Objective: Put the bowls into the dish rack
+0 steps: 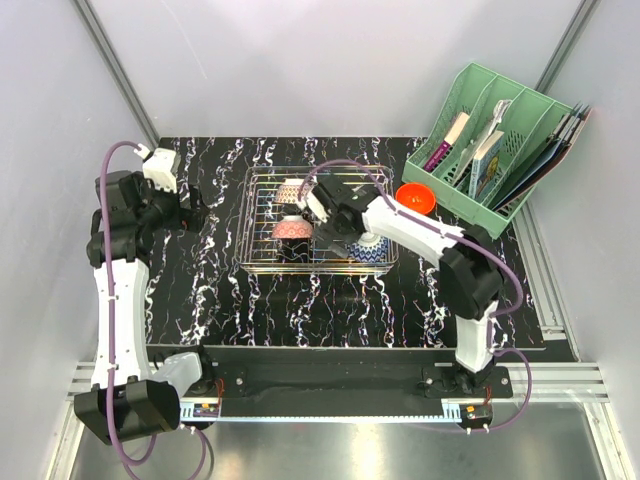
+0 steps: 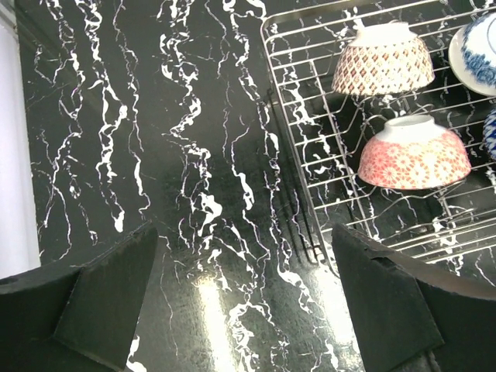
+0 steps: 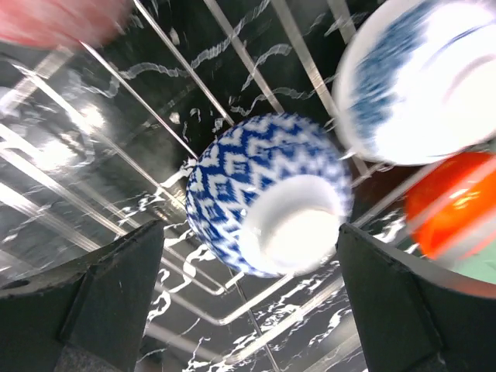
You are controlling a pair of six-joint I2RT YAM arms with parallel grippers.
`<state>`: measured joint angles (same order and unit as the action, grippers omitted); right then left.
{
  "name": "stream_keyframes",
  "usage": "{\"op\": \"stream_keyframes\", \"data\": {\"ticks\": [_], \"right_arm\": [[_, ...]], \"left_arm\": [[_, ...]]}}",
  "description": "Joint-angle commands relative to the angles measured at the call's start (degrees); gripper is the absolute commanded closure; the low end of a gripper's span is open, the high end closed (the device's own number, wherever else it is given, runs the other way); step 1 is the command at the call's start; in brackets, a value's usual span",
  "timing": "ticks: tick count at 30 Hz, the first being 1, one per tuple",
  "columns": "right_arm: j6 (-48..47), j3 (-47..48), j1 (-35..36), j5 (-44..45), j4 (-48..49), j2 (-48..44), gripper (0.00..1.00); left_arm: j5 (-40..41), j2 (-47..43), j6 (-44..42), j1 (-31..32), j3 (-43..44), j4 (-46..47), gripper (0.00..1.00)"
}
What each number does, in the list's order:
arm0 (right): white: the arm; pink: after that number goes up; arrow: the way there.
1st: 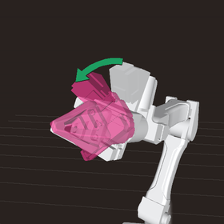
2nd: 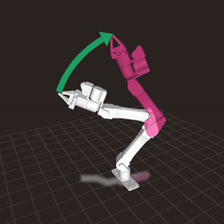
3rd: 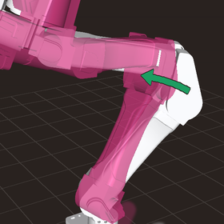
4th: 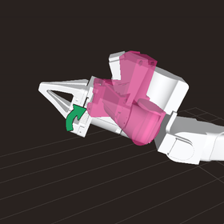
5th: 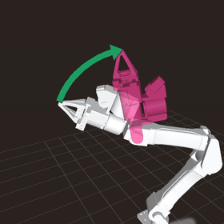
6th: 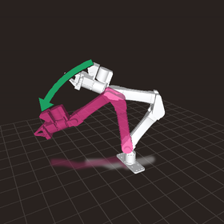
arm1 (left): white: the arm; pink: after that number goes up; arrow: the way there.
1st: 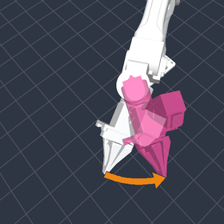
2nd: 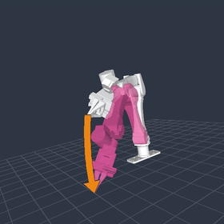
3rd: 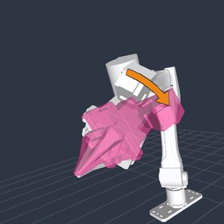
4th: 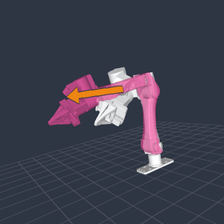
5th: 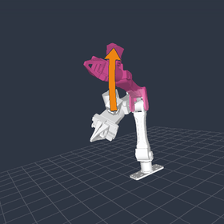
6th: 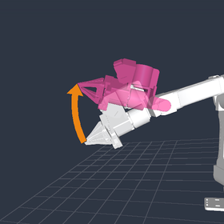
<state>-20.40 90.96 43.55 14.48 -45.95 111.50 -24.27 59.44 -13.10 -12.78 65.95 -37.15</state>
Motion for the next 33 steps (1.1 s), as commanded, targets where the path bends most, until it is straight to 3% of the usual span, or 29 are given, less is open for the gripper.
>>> {"op": "stream_keyframes", "data": {"ticks": [1,7,10,11,15,18,25,33], "right_arm": [[-1.9,9.2,0.9,-3.6,-2.9,-8.3,0.00],[-3.2,8.6,-0.1,0.5,-0.1,-10.4,0.00],[0.1,9.1,-4.9,4.0,2.4,-9.9,0.00],[4.4,9.7,-9.6,3.9,2.3,-9.6,0.02],[14.0,9.9,-22.8,-7.7,2.3,-9.8,0.08],[18.7,7.7,-28.5,-14.2,2.3,-10.3,0.11],[20.1,0.3,-31.8,-16.0,3.3,-9.5,0.14],[24.6,1.2,-37.1,-20.6,4.9,-2.9,0.21]], "left_arm": [[-3.1,0.6,0.9,-0.4,3.5,1.5,0.01],[-4.0,0.7,1.2,-0.3,3.9,1.6,0.01],[-5.8,0.8,1.3,-0.3,4.3,1.8,0.01],[-8.2,0.9,1.2,-0.4,4.3,1.7,0.01],[-16.1,2.1,-1.3,0.6,4.6,1.8,0.01],[-17.5,4.1,-1.9,4.0,5.7,1.9,0.01],[-11.1,9.3,-0.3,14.0,8.5,5.0,0.01],[-10.0,9.6,0.5,17.4,8.1,7.0,0.01]]}}
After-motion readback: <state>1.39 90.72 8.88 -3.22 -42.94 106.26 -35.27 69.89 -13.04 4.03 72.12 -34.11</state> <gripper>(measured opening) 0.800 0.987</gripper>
